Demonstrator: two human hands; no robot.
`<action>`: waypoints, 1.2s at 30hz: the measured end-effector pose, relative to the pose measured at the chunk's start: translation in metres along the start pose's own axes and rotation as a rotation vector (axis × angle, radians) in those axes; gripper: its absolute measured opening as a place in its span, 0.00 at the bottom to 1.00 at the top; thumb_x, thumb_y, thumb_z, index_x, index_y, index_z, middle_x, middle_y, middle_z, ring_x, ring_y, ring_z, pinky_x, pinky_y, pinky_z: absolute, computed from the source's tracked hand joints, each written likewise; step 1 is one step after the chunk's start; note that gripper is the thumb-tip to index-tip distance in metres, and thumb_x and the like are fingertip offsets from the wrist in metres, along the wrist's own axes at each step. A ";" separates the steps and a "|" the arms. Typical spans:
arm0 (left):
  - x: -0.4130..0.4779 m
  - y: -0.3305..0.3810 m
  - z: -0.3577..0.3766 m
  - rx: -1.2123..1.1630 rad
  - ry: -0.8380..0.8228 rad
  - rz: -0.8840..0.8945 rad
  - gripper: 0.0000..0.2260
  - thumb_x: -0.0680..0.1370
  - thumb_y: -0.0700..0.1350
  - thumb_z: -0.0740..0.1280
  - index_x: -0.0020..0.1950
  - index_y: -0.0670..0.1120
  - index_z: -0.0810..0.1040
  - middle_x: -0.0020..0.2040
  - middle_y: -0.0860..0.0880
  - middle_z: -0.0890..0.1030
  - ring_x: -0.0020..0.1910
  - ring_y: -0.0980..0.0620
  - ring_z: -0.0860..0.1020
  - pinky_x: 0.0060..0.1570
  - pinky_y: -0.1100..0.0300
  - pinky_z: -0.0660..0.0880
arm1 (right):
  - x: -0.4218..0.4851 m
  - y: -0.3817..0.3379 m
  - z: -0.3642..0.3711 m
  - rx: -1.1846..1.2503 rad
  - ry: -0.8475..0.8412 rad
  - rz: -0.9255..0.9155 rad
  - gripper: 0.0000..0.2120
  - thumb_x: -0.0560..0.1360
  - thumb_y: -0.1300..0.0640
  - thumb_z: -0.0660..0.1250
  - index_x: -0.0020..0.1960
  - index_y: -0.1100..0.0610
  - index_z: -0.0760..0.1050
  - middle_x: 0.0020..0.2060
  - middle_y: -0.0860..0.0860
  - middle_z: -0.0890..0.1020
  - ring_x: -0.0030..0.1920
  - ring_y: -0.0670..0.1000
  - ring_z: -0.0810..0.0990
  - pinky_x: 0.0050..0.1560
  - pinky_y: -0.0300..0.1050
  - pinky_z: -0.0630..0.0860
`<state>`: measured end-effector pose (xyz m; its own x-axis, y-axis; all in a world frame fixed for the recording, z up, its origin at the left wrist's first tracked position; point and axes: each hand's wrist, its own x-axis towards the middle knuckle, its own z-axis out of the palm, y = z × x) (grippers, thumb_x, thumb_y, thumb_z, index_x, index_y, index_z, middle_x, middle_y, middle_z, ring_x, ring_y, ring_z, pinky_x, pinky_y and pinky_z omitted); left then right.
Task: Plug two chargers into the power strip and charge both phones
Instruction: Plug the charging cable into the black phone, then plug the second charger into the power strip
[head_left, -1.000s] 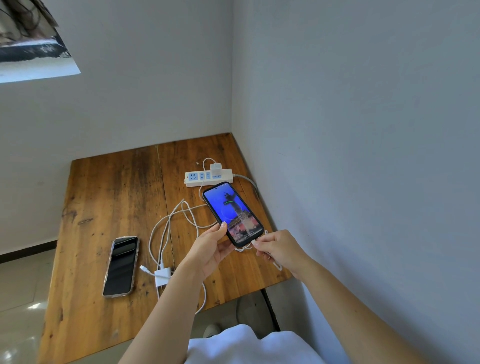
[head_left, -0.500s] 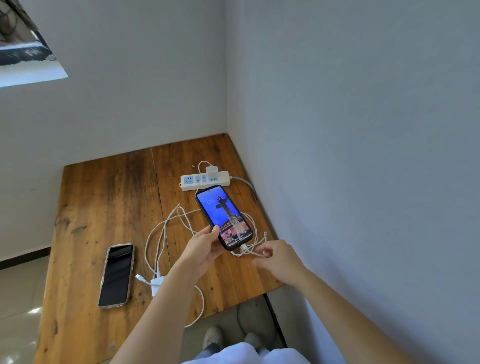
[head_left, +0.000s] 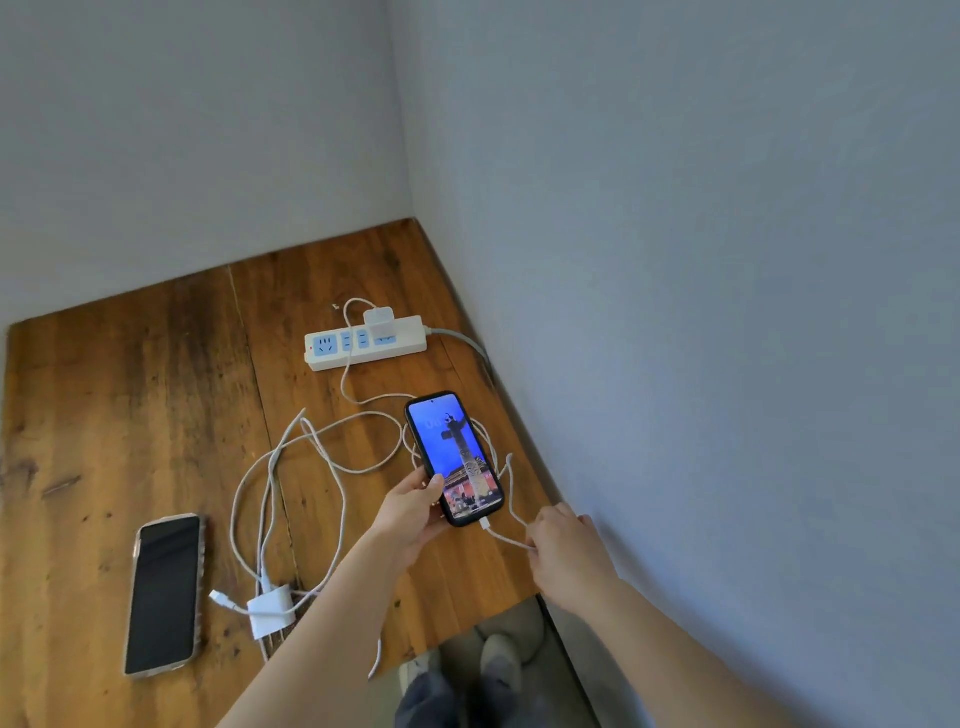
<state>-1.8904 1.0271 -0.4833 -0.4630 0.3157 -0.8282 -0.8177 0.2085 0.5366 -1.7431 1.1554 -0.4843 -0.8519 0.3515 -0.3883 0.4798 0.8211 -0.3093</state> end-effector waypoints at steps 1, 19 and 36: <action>0.006 -0.004 0.002 0.003 0.000 -0.020 0.18 0.80 0.42 0.62 0.70 0.45 0.68 0.56 0.42 0.80 0.54 0.45 0.80 0.47 0.51 0.79 | 0.002 0.003 0.005 -0.003 -0.020 0.008 0.08 0.76 0.59 0.64 0.52 0.55 0.80 0.49 0.50 0.79 0.51 0.49 0.73 0.53 0.45 0.70; 0.017 -0.041 0.013 0.289 0.203 0.066 0.24 0.79 0.49 0.63 0.74 0.47 0.63 0.67 0.46 0.75 0.61 0.49 0.75 0.48 0.57 0.77 | 0.012 -0.003 0.032 0.033 -0.039 0.048 0.10 0.76 0.53 0.64 0.56 0.53 0.73 0.51 0.48 0.79 0.52 0.49 0.76 0.50 0.43 0.76; -0.065 -0.092 -0.177 0.491 0.863 0.440 0.11 0.78 0.39 0.60 0.59 0.47 0.76 0.53 0.49 0.76 0.52 0.50 0.76 0.45 0.62 0.71 | 0.022 -0.179 0.054 0.178 -0.139 -0.423 0.08 0.79 0.56 0.60 0.56 0.54 0.74 0.49 0.49 0.78 0.45 0.45 0.74 0.41 0.33 0.71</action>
<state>-1.8452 0.8233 -0.5075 -0.9233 -0.2638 -0.2793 -0.3841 0.6443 0.6613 -1.8367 0.9918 -0.4848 -0.9497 -0.0705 -0.3051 0.1359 0.7849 -0.6045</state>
